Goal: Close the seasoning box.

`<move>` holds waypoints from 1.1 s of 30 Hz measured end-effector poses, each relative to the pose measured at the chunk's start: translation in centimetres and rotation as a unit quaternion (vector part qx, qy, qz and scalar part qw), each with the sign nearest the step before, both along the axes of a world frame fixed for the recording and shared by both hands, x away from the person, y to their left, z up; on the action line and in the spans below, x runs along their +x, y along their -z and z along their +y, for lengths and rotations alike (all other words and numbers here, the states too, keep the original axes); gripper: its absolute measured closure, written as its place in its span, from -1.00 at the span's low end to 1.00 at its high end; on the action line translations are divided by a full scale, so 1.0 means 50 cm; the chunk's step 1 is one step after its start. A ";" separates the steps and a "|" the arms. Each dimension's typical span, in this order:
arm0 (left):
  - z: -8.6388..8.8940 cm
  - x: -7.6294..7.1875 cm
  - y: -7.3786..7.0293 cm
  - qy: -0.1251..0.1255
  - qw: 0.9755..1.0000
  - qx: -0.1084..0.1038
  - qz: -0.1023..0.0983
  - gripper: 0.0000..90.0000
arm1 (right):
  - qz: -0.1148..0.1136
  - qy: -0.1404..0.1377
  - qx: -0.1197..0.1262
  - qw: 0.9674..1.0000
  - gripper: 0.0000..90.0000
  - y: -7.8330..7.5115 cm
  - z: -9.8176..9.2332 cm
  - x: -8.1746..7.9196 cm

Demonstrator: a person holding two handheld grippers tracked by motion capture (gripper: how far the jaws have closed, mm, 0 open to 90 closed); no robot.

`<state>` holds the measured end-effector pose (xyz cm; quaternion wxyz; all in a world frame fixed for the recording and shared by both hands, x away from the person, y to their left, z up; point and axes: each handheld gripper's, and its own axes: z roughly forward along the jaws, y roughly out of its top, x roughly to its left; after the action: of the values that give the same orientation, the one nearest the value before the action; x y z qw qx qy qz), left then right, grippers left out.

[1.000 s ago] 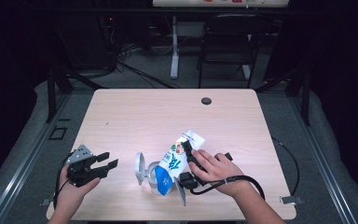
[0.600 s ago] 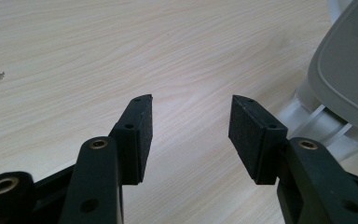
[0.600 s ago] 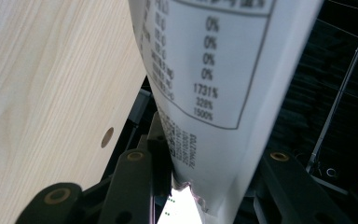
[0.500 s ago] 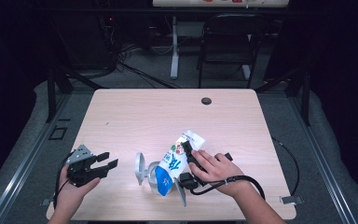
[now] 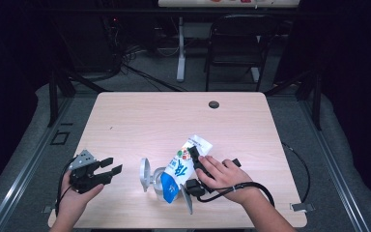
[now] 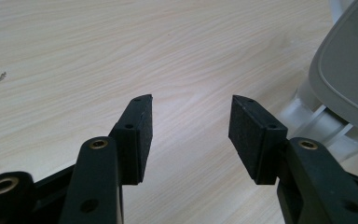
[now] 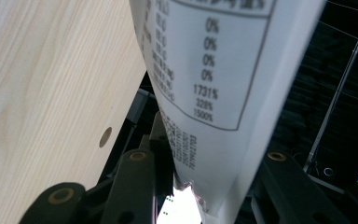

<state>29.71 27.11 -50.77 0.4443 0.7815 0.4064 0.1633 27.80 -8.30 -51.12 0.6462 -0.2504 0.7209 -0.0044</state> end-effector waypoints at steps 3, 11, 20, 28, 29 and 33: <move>0.000 0.000 0.000 0.000 1.000 0.000 0.000 0.12 | -0.006 0.003 -0.004 1.000 0.55 0.000 0.001 -0.002; 0.000 0.000 0.000 -0.001 1.000 0.000 0.000 0.12 | -0.006 0.002 -0.002 1.000 0.58 0.000 0.001 -0.002; 0.001 0.001 0.002 0.000 1.000 0.000 0.001 0.12 | -0.013 0.008 -0.010 1.000 0.62 -0.001 0.004 -0.006; 0.001 0.001 0.002 0.000 1.000 0.000 0.001 0.12 | -0.012 0.004 -0.005 1.000 0.68 -0.001 0.005 -0.006; 0.002 0.001 0.002 0.000 1.000 0.000 0.002 0.12 | -0.010 0.001 0.000 1.000 0.68 -0.001 0.005 -0.005; 0.001 0.001 0.002 0.000 1.000 0.000 0.002 0.12 | -0.014 0.004 0.000 1.000 0.71 -0.003 0.006 -0.007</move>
<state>29.75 27.18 -50.87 0.4438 0.7817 0.4071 0.1618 27.46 -7.99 -50.97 0.6561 -0.2472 0.7130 -0.0106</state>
